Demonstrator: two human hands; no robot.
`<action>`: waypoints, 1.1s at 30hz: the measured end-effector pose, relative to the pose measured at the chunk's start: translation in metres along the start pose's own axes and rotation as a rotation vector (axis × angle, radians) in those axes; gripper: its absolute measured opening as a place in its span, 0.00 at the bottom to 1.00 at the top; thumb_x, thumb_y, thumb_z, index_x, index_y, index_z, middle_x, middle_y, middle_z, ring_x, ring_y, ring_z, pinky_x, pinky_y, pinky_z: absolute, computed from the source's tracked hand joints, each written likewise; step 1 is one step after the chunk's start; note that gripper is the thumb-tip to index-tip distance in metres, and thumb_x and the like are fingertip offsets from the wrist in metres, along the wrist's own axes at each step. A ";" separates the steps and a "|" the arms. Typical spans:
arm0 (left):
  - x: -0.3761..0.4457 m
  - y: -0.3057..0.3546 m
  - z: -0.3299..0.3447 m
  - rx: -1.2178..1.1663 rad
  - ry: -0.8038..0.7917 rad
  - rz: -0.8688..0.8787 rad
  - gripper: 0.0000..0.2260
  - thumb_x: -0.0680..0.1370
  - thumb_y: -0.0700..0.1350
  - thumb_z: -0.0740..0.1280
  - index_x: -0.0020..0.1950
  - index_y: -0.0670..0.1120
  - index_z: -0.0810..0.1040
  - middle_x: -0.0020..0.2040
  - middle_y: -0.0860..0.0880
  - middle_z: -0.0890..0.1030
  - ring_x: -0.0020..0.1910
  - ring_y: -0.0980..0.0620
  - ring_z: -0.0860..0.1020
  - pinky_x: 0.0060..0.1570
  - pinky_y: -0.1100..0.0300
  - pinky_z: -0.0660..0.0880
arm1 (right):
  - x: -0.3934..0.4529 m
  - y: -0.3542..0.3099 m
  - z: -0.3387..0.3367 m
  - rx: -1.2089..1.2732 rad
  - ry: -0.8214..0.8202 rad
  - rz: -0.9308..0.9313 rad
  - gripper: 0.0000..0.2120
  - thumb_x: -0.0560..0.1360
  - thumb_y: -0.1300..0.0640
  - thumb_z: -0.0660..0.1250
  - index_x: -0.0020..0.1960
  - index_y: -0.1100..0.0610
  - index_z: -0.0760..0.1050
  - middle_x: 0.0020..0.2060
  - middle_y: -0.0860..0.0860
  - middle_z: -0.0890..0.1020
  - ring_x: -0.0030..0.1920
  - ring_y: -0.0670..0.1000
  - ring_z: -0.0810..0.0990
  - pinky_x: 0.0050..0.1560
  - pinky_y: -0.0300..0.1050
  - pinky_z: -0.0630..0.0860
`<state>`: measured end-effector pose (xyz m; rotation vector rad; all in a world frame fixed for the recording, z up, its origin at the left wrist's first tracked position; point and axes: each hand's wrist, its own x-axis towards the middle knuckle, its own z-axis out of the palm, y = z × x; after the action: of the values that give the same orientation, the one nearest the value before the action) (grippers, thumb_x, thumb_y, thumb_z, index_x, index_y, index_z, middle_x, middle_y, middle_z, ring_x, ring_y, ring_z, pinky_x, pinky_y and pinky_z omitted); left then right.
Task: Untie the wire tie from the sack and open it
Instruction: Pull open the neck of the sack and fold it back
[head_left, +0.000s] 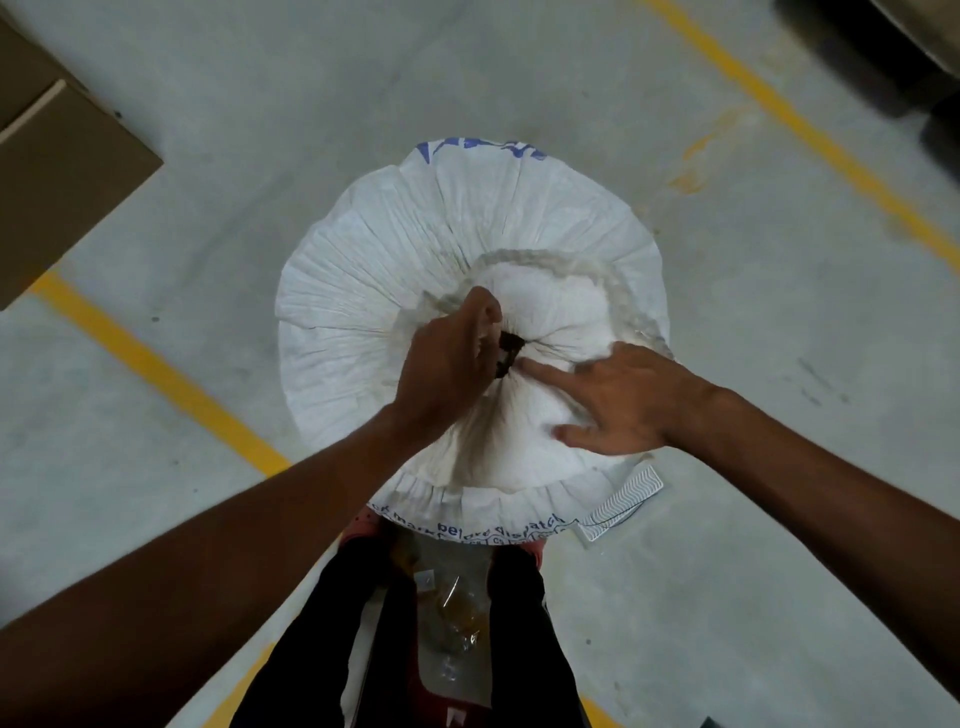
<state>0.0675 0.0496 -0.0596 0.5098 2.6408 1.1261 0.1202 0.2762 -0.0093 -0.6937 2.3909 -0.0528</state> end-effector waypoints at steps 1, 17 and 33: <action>0.000 -0.005 0.003 -0.023 -0.035 0.007 0.06 0.84 0.45 0.66 0.59 0.46 0.75 0.47 0.50 0.86 0.46 0.50 0.86 0.47 0.50 0.80 | 0.006 -0.001 0.002 -0.002 -0.009 0.047 0.39 0.77 0.27 0.44 0.84 0.39 0.42 0.50 0.55 0.86 0.52 0.59 0.84 0.59 0.56 0.76; 0.014 -0.078 -0.009 0.703 -0.268 0.514 0.30 0.78 0.76 0.55 0.48 0.56 0.86 0.49 0.49 0.76 0.49 0.46 0.74 0.49 0.49 0.64 | 0.034 0.019 -0.002 -0.293 0.192 -0.231 0.12 0.75 0.42 0.73 0.49 0.50 0.85 0.62 0.50 0.81 0.57 0.58 0.77 0.53 0.56 0.71; 0.047 -0.024 -0.038 0.744 -0.190 0.460 0.18 0.83 0.61 0.61 0.51 0.48 0.80 0.37 0.48 0.83 0.38 0.42 0.81 0.47 0.50 0.66 | 0.020 0.016 -0.012 -0.264 0.164 -0.160 0.29 0.81 0.30 0.48 0.71 0.44 0.72 0.41 0.51 0.86 0.53 0.56 0.77 0.61 0.56 0.66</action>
<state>0.0065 0.0283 -0.0541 1.3288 2.7646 0.0970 0.0928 0.2783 -0.0138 -1.0397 2.5193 0.1471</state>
